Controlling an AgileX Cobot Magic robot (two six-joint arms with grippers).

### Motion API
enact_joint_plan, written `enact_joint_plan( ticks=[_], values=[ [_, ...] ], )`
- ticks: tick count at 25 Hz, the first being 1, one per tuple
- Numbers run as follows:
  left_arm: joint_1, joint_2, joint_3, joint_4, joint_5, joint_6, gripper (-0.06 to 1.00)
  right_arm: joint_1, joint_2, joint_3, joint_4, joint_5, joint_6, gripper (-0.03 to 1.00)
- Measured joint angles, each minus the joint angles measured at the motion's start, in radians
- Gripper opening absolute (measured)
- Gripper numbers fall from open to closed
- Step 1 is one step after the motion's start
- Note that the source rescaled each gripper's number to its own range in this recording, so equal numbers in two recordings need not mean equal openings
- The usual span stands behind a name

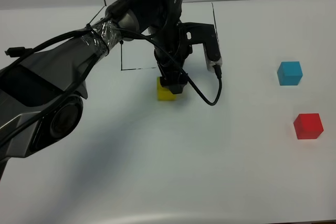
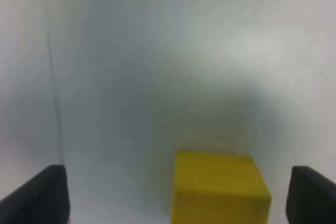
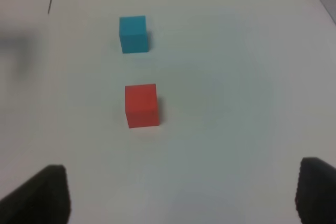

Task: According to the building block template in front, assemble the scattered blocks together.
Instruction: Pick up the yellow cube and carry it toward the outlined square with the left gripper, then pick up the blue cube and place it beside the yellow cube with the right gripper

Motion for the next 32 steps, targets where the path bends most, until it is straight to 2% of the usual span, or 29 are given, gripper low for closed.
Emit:
enact_joint_plan(
  ticks=[3, 6, 11, 15, 18, 26, 32],
  values=[
    [0.0, -0.034, 0.0, -0.02, 0.001, -0.008, 0.94, 0.0, 0.0, 0.0, 0.0, 0.0, 0.0, 0.74],
    [0.0, -0.078, -0.001, -0.02, 0.002, -0.059, 0.94, 0.0, 0.0, 0.0, 0.0, 0.0, 0.0, 0.74],
    [0.0, -0.139, -0.001, -0.008, 0.002, -0.204, 0.94, 0.0, 0.0, 0.0, 0.0, 0.0, 0.0, 0.74],
    [0.001, -0.173, -0.001, 0.055, 0.002, -0.366, 0.94, 0.0, 0.0, 0.0, 0.0, 0.0, 0.0, 0.74],
    [0.012, -0.192, -0.001, 0.077, 0.002, -0.452, 0.93, 0.0, 0.0, 0.0, 0.0, 0.0, 0.0, 0.74],
    [0.125, -0.223, -0.001, 0.085, 0.001, -0.655, 0.9, 0.0, 0.0, 0.0, 0.0, 0.0, 0.0, 0.74],
    [0.211, -0.243, 0.003, 0.075, 0.001, -0.708, 0.89, 0.0, 0.0, 0.0, 0.0, 0.0, 0.0, 0.74]
  ],
)
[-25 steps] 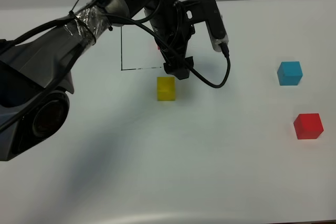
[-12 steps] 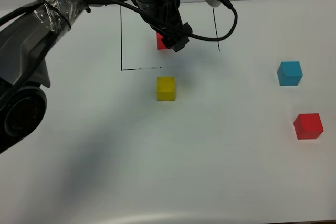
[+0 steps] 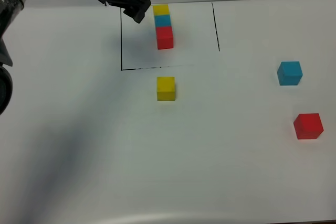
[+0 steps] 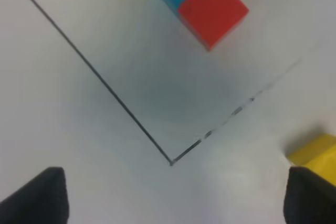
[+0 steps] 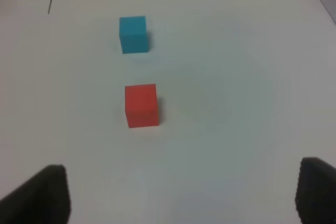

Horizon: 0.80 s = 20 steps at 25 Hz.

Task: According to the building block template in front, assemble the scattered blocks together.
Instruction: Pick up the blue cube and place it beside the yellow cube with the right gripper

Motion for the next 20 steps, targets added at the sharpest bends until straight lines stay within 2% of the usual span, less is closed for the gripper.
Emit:
enact_joint_plan(
  ticks=[8, 14, 18, 20],
  values=[
    [0.11, -0.13, 0.179, -0.003, -0.001, -0.039, 0.89, 0.0, 0.0, 0.0, 0.0, 0.0, 0.0, 0.74],
    [0.187, -0.288, 0.416, -0.003, -0.009, -0.056, 0.89, 0.0, 0.0, 0.0, 0.0, 0.0, -0.006, 0.74],
    [0.242, -0.439, 0.61, -0.001, -0.097, -0.066, 0.89, 0.0, 0.0, 0.0, 0.0, 0.0, -0.006, 0.74],
    [0.255, -0.527, 0.723, -0.001, -0.178, -0.066, 0.88, 0.0, 0.0, 0.0, 0.0, 0.0, -0.006, 0.74]
  ],
)
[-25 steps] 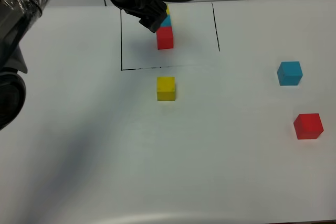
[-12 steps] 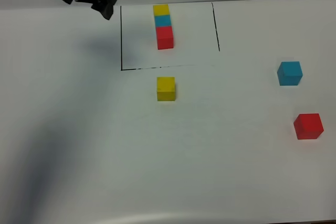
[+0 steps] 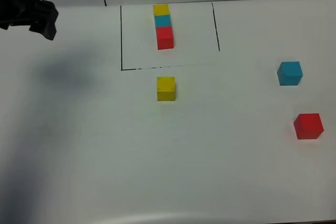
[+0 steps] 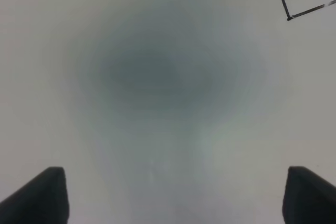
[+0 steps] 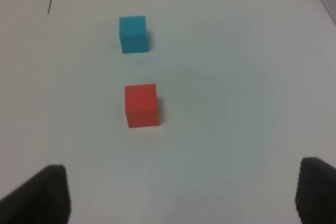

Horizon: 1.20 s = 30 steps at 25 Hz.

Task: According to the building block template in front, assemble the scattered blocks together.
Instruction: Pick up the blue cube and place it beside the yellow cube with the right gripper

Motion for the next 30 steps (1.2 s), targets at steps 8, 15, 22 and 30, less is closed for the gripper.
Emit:
enact_joint_plan(
  ticks=[8, 15, 22, 30],
  values=[
    [0.001, -0.314, 0.309, -0.002, -0.201, -0.009, 0.88, 0.0, 0.0, 0.0, 0.0, 0.0, 0.0, 0.74],
    [0.0, -0.529, 0.465, -0.004, -0.212, -0.096, 0.88, 0.0, 0.0, 0.0, 0.0, 0.0, 0.006, 0.74],
    [-0.047, -0.725, 0.607, 0.001, -0.208, -0.124, 0.88, 0.0, 0.0, 0.0, 0.0, 0.0, 0.006, 0.74],
    [-0.047, -0.957, 0.717, -0.004, -0.198, -0.126, 0.88, 0.0, 0.0, 0.0, 0.0, 0.0, 0.006, 0.74]
  ],
)
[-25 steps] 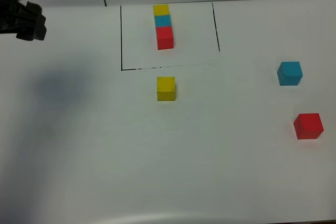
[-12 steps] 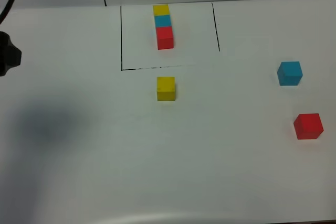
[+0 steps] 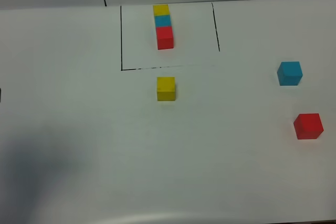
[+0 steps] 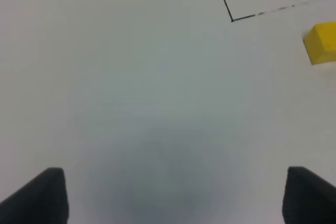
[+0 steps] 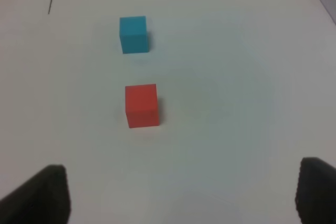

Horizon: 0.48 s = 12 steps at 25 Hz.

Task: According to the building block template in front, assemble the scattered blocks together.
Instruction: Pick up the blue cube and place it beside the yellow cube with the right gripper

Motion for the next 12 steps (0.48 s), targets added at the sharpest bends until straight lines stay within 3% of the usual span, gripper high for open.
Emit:
enact_joint_plan(
  ticks=[12],
  values=[
    [0.0, -0.204, 0.018, -0.049, 0.168, -0.035, 0.88, 0.0, 0.0, 0.0, 0.0, 0.0, 0.0, 0.74]
  ],
)
